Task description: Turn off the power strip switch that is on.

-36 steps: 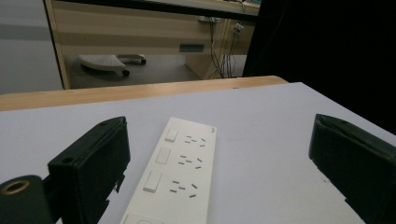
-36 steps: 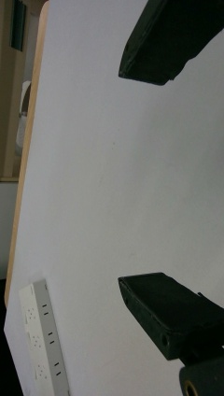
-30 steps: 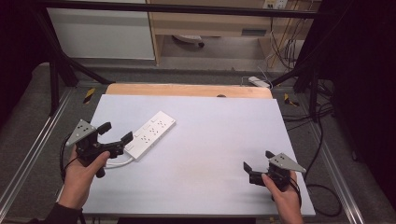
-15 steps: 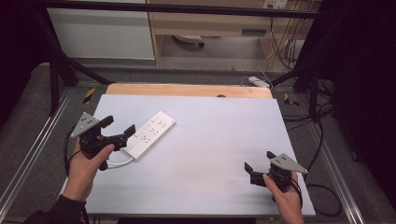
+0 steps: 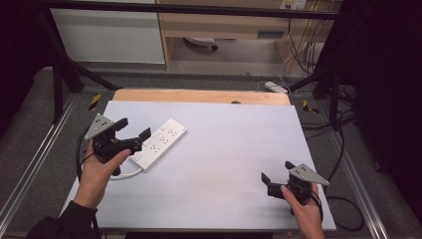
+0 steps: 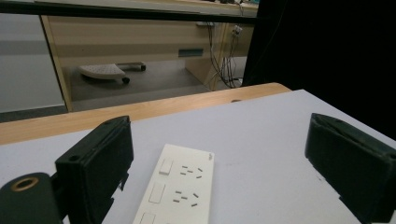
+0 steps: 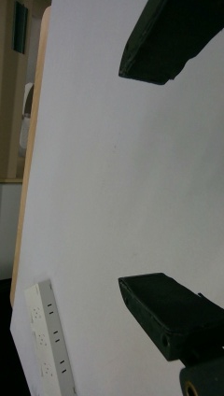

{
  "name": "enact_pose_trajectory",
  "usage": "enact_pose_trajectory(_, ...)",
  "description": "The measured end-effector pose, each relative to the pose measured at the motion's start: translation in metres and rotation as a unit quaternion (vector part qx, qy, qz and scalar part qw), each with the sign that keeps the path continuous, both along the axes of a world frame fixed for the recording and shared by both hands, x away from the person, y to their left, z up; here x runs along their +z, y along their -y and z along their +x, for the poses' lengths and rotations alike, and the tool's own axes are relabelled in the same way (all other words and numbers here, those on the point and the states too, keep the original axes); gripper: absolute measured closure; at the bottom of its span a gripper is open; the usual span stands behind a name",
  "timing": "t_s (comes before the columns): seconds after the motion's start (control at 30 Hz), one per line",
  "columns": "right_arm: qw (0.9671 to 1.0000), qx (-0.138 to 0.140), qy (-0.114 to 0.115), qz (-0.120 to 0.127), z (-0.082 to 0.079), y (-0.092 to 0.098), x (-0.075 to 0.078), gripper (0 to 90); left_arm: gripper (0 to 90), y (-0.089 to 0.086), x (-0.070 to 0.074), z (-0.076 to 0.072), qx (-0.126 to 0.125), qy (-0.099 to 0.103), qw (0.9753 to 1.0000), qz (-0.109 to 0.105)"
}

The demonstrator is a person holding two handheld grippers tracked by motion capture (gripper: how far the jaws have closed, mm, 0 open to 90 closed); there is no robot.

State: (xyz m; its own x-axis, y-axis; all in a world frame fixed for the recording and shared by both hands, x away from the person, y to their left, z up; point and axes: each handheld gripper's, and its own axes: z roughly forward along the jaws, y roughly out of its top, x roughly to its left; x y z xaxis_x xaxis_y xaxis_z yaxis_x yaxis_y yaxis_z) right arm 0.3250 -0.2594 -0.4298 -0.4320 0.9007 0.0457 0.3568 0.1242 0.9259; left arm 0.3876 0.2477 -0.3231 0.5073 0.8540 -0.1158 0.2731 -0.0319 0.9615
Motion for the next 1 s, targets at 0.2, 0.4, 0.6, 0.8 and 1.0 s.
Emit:
enact_pose_trajectory(0.2, 1.0, -0.001, 0.0, 0.001, 0.0, 0.0, 0.0, 2.5, 12.0, 0.004, 0.001, 0.007, 0.001, -0.004, 1.0, 0.002)
enact_pose_trajectory(0.4, 1.0, -0.001, -0.001, 0.002, 0.0, 0.001, 0.0, 2.5, 19.5, 0.003, 0.001, 0.016, 0.012, -0.006, 0.9999, 0.0)
enact_pose_trajectory(0.6, 1.0, -0.001, -0.001, 0.002, 0.0, 0.001, 0.0, 2.5, 26.7, 0.002, 0.0, 0.023, 0.018, -0.009, 0.9998, -0.002)
enact_pose_trajectory(0.8, 1.0, -0.001, 0.0, 0.004, 0.0, 0.001, 0.0, 2.5, 31.0, 0.003, -0.001, 0.028, 0.021, -0.01, 0.9997, 0.002)
enact_pose_trajectory(1.0, 1.0, 0.0, 0.0, 0.004, 0.0, 0.002, 0.0, 2.5, 35.7, 0.005, -0.002, 0.033, 0.024, -0.009, 0.9996, 0.013)
